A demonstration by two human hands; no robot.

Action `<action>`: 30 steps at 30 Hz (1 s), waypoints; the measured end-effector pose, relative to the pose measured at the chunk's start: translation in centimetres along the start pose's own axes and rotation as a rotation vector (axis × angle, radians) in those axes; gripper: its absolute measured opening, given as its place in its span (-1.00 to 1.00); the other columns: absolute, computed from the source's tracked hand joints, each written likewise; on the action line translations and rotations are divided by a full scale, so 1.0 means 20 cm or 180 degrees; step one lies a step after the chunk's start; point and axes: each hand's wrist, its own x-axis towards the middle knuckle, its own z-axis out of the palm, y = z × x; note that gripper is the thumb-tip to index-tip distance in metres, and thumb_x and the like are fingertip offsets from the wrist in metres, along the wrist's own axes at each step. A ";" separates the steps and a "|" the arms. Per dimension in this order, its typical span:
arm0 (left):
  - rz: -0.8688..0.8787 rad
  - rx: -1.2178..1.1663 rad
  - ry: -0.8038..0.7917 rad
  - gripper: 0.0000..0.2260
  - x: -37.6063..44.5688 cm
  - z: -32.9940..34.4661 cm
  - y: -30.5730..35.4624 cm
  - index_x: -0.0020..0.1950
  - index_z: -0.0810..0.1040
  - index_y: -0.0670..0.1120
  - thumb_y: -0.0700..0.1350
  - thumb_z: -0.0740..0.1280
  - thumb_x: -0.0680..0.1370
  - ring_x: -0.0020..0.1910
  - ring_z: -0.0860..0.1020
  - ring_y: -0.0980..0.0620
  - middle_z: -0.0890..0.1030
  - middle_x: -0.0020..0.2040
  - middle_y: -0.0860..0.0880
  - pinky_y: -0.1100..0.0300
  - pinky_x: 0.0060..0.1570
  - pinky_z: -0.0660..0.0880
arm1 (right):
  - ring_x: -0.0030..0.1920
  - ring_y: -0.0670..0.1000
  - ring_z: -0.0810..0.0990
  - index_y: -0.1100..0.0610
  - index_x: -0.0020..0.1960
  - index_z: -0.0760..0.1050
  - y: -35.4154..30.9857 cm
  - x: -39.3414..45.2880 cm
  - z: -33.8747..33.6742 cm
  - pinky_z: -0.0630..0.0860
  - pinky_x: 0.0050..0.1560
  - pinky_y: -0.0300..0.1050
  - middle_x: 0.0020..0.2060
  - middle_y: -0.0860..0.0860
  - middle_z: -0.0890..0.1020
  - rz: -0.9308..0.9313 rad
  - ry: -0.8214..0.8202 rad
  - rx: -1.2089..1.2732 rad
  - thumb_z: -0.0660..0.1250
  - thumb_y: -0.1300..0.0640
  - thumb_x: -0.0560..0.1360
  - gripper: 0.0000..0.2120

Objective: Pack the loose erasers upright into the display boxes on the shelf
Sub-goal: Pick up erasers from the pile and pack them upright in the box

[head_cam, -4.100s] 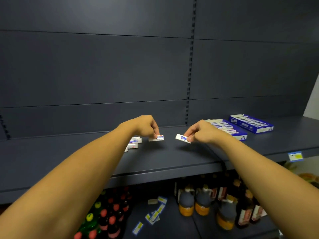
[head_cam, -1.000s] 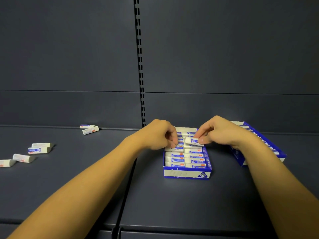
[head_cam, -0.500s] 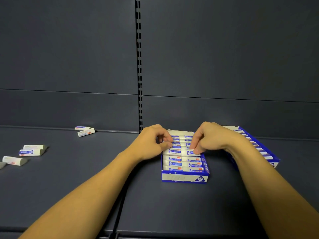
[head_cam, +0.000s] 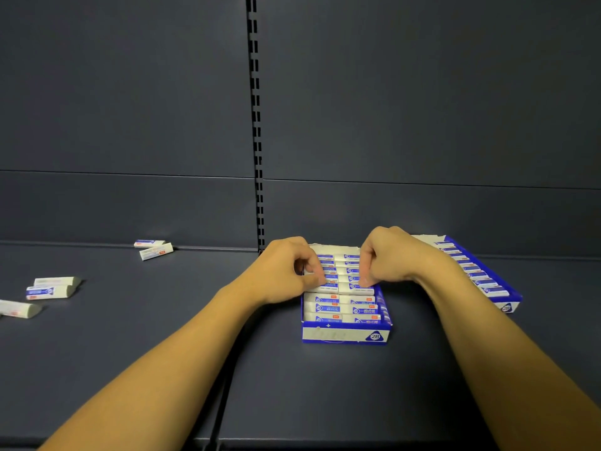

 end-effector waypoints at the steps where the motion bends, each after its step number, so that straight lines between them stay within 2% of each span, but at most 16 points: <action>1: -0.0001 0.0020 -0.0016 -0.94 0.00 0.00 0.00 -0.16 0.70 0.05 -0.09 0.55 0.45 -0.15 0.55 0.11 0.58 -0.09 0.09 0.31 -0.15 0.48 | 0.07 0.04 0.63 0.15 -0.07 0.67 0.00 0.00 0.00 0.62 0.12 0.00 -0.01 0.03 0.68 0.0014 0.0006 0.0009 0.56 0.17 0.42 -0.87; 6: -0.0018 0.0165 -0.0053 -0.94 0.00 0.01 0.01 -0.17 0.70 0.02 -0.09 0.56 0.44 -0.12 0.56 0.12 0.57 -0.09 0.10 0.30 -0.13 0.49 | 0.04 0.04 0.64 0.17 -0.08 0.64 0.01 -0.01 0.02 0.62 0.08 -0.02 -0.01 0.04 0.68 -0.0090 0.0059 -0.0017 0.55 0.18 0.42 -0.86; 11: -0.0121 0.0142 -0.0018 -0.94 -0.01 -0.02 0.05 -0.18 0.71 0.01 -0.05 0.55 0.46 -0.15 0.56 0.18 0.59 -0.10 0.11 0.37 -0.18 0.45 | 0.01 0.00 0.64 0.13 -0.13 0.64 0.02 -0.03 -0.01 0.60 -0.07 -0.13 -0.08 -0.04 0.68 -0.0228 0.0046 0.0114 0.53 0.19 0.43 -0.92; 13: -0.0154 0.0169 0.0211 -0.94 0.01 -0.07 0.06 -0.18 0.70 0.02 -0.05 0.52 0.49 -0.18 0.55 0.20 0.60 -0.10 0.10 0.39 -0.19 0.42 | -0.01 -0.05 0.64 0.10 -0.15 0.65 0.03 -0.04 -0.05 0.59 -0.10 -0.15 -0.11 -0.06 0.69 -0.0290 0.0218 0.0314 0.44 0.25 0.45 -0.93; 16: -0.0209 0.0519 0.0479 -0.93 0.02 -0.17 0.06 -0.16 0.68 0.01 -0.10 0.45 0.53 -0.19 0.56 0.17 0.60 -0.14 0.08 0.43 -0.18 0.39 | -0.06 -0.02 0.65 0.09 -0.16 0.65 0.01 -0.03 -0.11 0.60 -0.12 -0.13 -0.13 -0.05 0.69 -0.0309 0.0725 0.0505 0.23 0.27 0.44 -0.78; 19: -0.0368 0.1077 0.0423 -0.92 0.00 -0.27 0.03 -0.10 0.69 -0.04 -0.15 0.39 0.53 -0.23 0.53 0.14 0.60 -0.20 0.08 0.51 -0.25 0.32 | -0.08 0.02 0.65 0.08 -0.16 0.64 -0.06 0.01 -0.14 0.65 -0.06 -0.03 -0.12 -0.02 0.69 -0.0480 0.0864 0.0520 0.23 0.25 0.43 -0.78; 22: -0.0695 0.1674 0.0285 -0.87 -0.05 -0.36 -0.03 -0.07 0.67 -0.03 -0.16 0.33 0.51 -0.14 0.57 0.00 0.62 -0.15 0.03 0.21 -0.13 0.51 | -0.05 0.08 0.64 0.04 -0.12 0.61 -0.19 0.05 -0.12 0.64 0.02 0.04 -0.06 0.02 0.65 -0.0678 0.0742 0.0236 0.32 0.20 0.44 -0.88; 24: -0.1014 0.1948 0.0264 -0.88 -0.11 -0.42 -0.04 -0.11 0.61 -0.01 -0.14 0.28 0.50 -0.11 0.57 -0.08 0.62 -0.10 0.00 0.05 -0.11 0.58 | -0.03 0.13 0.64 0.09 -0.07 0.60 -0.30 0.06 -0.09 0.64 0.03 0.07 -0.03 0.07 0.64 -0.0851 0.0607 -0.0006 0.33 0.20 0.42 -0.88; 27: -0.1393 0.2228 0.0300 -0.85 -0.24 -0.50 -0.04 -0.08 0.60 -0.07 -0.13 0.23 0.53 -0.16 0.58 -0.14 0.60 -0.10 -0.06 0.00 -0.14 0.62 | -0.10 0.17 0.63 0.22 0.03 0.58 -0.46 0.07 -0.04 0.65 -0.02 0.03 -0.02 0.17 0.63 -0.1026 0.0390 -0.0312 0.27 0.23 0.37 -0.75; 30: -0.1700 0.2366 0.0394 -0.82 -0.38 -0.57 -0.04 -0.02 0.62 -0.09 -0.09 0.23 0.57 -0.18 0.59 -0.12 0.61 -0.08 -0.08 0.00 -0.13 0.63 | -0.25 0.14 0.48 0.28 0.02 0.54 -0.59 0.05 0.03 0.47 -0.20 -0.08 -0.05 0.21 0.62 -0.1191 0.0254 -0.0465 0.26 0.23 0.40 -0.77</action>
